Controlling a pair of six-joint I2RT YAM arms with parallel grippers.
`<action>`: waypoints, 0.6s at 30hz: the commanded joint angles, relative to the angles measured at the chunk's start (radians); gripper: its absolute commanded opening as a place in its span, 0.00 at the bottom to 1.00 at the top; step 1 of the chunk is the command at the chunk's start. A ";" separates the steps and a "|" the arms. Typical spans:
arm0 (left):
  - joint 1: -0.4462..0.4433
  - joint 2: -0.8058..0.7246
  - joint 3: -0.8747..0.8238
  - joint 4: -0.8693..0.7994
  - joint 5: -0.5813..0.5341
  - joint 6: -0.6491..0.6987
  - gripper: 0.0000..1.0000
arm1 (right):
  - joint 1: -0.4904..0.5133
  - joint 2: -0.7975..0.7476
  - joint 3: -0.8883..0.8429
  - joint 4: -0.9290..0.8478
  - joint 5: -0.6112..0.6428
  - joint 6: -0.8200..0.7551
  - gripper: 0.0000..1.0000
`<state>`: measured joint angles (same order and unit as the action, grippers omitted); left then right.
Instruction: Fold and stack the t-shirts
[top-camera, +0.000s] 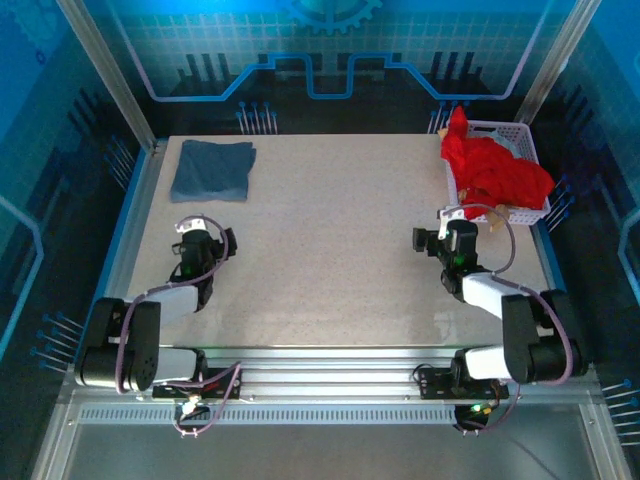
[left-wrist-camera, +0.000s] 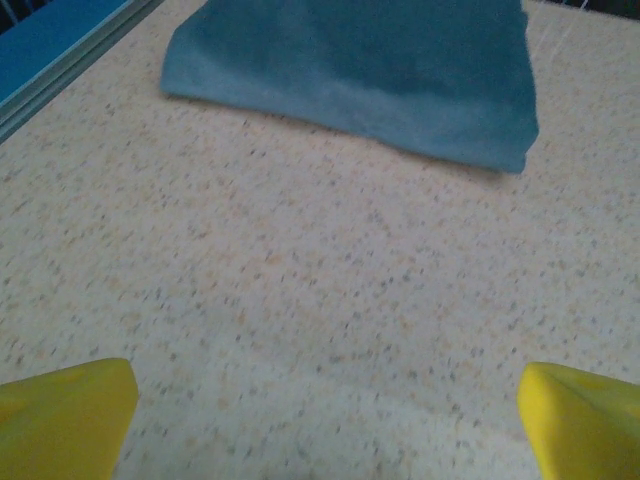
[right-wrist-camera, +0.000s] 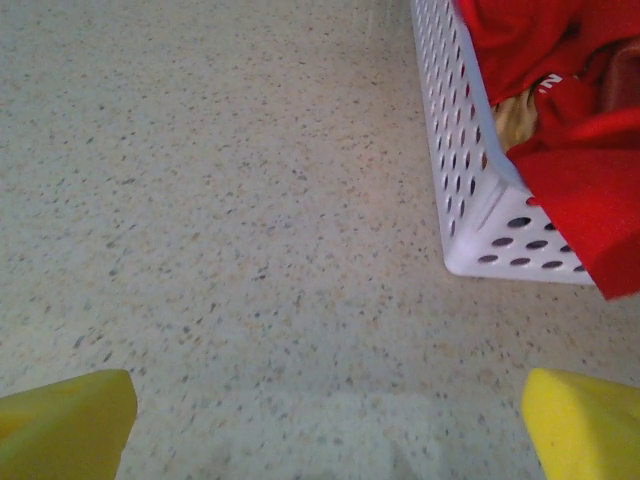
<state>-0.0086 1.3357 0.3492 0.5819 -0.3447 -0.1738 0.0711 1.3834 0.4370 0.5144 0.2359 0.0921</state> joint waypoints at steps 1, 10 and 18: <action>0.037 0.024 -0.002 0.199 0.076 0.045 0.99 | -0.027 0.051 -0.011 0.189 -0.057 -0.026 1.00; 0.024 0.185 -0.080 0.483 0.132 0.087 0.99 | 0.013 0.116 -0.037 0.298 0.035 -0.040 1.00; 0.009 0.204 0.016 0.351 0.155 0.122 0.99 | 0.013 0.117 -0.037 0.296 0.034 -0.039 1.00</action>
<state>0.0116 1.5452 0.3229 0.9684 -0.2111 -0.0807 0.0738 1.4918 0.3893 0.7757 0.2535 0.0658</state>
